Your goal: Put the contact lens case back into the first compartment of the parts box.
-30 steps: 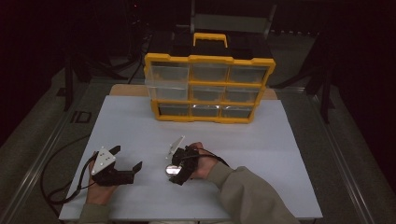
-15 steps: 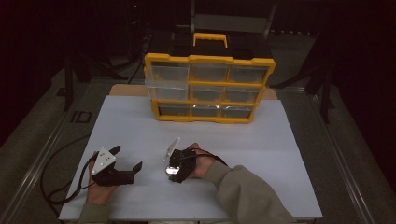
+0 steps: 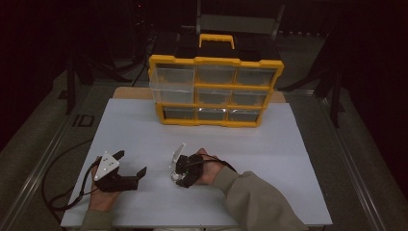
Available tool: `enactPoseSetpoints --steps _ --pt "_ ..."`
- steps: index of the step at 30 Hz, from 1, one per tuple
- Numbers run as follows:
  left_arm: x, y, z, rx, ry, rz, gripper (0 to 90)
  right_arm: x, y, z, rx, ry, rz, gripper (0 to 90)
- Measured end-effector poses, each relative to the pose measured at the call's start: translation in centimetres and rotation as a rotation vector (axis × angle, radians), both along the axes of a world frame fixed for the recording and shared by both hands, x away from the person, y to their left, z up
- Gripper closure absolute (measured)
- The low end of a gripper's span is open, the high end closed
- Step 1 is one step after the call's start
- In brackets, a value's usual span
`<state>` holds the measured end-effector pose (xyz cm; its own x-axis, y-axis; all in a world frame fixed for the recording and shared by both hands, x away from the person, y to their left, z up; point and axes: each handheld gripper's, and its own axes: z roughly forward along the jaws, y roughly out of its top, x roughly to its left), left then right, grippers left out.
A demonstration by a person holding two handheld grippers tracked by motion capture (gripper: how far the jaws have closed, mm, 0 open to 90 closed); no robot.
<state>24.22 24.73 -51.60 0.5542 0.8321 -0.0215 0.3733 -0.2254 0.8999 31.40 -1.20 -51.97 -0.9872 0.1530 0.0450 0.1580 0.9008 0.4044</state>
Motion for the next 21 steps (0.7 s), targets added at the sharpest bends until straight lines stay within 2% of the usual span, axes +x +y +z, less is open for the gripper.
enactPoseSetpoints --steps 5,6,8,12,21 --pt "0.0 0.0 0.0 0.001 0.001 0.0 0.3 0.0 -0.1 0.1 -0.007 0.006 -0.013 48.8" --pt "0.0 0.0 0.0 0.001 0.002 0.0 0.3 0.0 -0.1 0.1 -0.006 0.005 -0.033 48.8" --pt "0.0 0.0 0.0 0.001 0.001 -0.001 0.3 0.1 -0.2 0.2 -0.008 0.004 -0.039 48.8" --pt "0.0 -0.1 0.0 0.0 0.003 -0.001 0.3 0.4 -0.7 0.7 0.014 0.015 -0.079 48.8" --pt "0.0 -0.1 -0.1 0.002 0.002 -0.001 0.3 0.6 -1.1 1.3 0.014 0.012 -0.096 48.7"
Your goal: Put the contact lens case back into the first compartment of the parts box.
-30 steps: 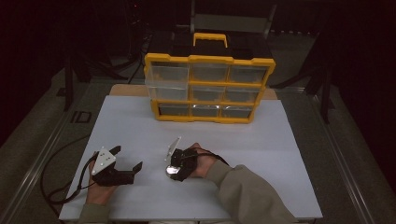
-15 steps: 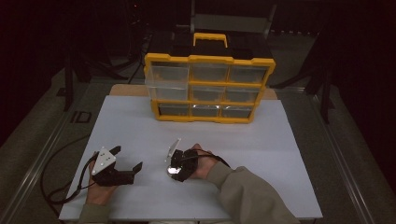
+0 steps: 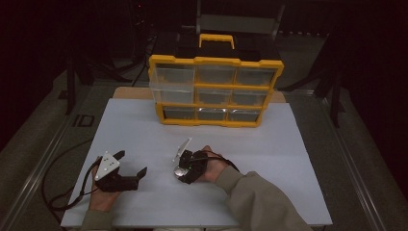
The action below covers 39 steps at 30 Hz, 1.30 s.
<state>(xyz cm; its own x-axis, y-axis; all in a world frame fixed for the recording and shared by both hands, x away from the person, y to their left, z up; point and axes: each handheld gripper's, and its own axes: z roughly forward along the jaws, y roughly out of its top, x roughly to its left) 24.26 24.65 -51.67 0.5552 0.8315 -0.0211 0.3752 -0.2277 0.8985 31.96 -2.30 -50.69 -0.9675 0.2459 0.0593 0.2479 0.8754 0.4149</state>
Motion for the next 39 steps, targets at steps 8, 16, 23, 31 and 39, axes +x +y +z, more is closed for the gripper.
enactPoseSetpoints --steps 8,16,23,31,39 --pt "0.0 0.0 0.0 0.001 0.001 -0.004 0.3 -0.2 0.1 0.3 0.006 0.015 -0.012 48.7" --pt "0.0 0.0 0.0 0.003 0.003 -0.006 0.3 -0.3 -0.1 0.7 0.014 0.02 -0.008 48.7" --pt "0.0 0.0 0.0 0.004 0.003 -0.006 0.3 -0.3 -0.2 1.0 0.015 0.017 -0.01 48.7" --pt "0.0 -0.1 0.0 0.005 0.005 -0.007 0.3 -0.3 -0.1 1.3 0.016 0.016 -0.017 48.7" --pt "0.1 -0.1 -0.1 0.009 0.009 -0.01 0.3 -0.2 -0.4 1.7 0.019 0.013 -0.026 48.7"
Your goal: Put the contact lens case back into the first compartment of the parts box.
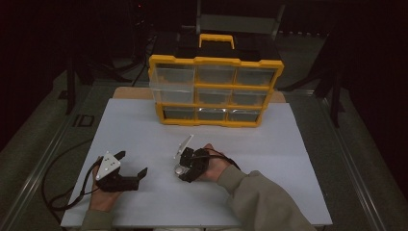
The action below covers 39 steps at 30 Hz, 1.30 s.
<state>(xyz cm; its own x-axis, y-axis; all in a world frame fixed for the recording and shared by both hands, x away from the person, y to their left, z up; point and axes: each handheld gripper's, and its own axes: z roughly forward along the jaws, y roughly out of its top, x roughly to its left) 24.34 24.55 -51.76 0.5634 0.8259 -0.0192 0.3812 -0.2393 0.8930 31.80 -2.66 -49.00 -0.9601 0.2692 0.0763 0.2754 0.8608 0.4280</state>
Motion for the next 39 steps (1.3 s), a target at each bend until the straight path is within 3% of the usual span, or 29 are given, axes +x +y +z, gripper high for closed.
enactPoseSetpoints --steps 39 --pt "0.0 -0.1 -0.1 0.002 0.004 -0.008 0.3 0.7 -1.2 0.8 0.014 0.012 -0.053 48.7"
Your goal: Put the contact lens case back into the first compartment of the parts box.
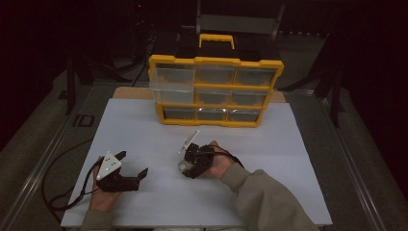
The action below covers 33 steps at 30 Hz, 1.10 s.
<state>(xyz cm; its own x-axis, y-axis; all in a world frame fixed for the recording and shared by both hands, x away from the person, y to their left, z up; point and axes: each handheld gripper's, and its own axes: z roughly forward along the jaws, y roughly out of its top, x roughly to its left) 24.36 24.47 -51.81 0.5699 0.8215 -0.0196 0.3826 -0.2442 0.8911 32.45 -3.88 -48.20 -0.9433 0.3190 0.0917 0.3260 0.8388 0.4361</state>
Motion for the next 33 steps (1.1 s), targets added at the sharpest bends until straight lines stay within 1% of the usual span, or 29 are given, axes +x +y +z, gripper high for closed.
enactPoseSetpoints --steps 5,7,10,14,17,19,21,24,25,27,28,30,31,32,33 --pt "0.0 0.0 0.0 0.0 0.0 0.0 0.3 0.1 -0.1 0.1 -0.002 -0.005 0.002 48.7" --pt "0.0 0.0 0.0 0.0 0.0 0.0 0.3 0.1 -0.1 0.2 0.0 -0.001 -0.003 48.7" --pt "0.0 0.0 0.0 0.0 0.0 0.0 0.3 0.2 -0.2 0.3 -0.002 -0.009 -0.008 48.7" --pt "0.0 0.0 0.0 0.0 0.0 0.0 0.3 0.3 -0.3 0.5 -0.003 -0.006 -0.006 48.7" --pt "0.0 0.0 0.0 0.001 0.0 0.0 0.3 0.3 -0.3 0.6 0.0 0.006 -0.021 48.7" --pt "0.0 0.0 0.0 0.002 0.001 0.0 0.3 0.4 -0.5 0.6 -0.001 0.004 -0.01 48.7" --pt "0.0 0.0 0.0 0.001 0.001 0.0 0.3 0.5 -0.5 0.6 0.004 -0.003 -0.014 48.7" --pt "0.0 0.0 0.0 0.001 0.001 0.0 0.3 0.5 -0.7 0.7 0.0 0.003 -0.03 48.7" --pt "0.0 0.0 0.0 0.001 0.001 0.0 0.3 0.6 -0.8 0.7 0.003 0.007 -0.022 48.7" --pt "0.0 0.0 0.0 0.002 0.001 0.0 0.3 0.6 -0.9 0.7 0.0 0.004 -0.035 48.7" --pt "0.0 0.0 0.0 0.002 0.001 -0.001 0.3 0.7 -1.0 0.7 -0.001 -0.004 -0.023 48.7" --pt "0.0 0.0 0.0 0.002 0.001 -0.001 0.3 0.7 -1.1 0.9 -0.001 0.006 -0.037 48.7" --pt "0.0 0.0 0.0 0.002 0.001 -0.001 0.3 0.8 -1.2 0.9 -0.002 -0.002 -0.031 48.7" --pt "0.0 0.0 0.0 0.002 0.001 -0.001 0.3 0.8 -1.2 1.0 -0.001 0.007 -0.043 48.7" --pt "0.0 0.0 0.0 0.002 0.001 -0.001 0.3 0.8 -1.3 1.0 -0.002 0.002 -0.041 48.7"
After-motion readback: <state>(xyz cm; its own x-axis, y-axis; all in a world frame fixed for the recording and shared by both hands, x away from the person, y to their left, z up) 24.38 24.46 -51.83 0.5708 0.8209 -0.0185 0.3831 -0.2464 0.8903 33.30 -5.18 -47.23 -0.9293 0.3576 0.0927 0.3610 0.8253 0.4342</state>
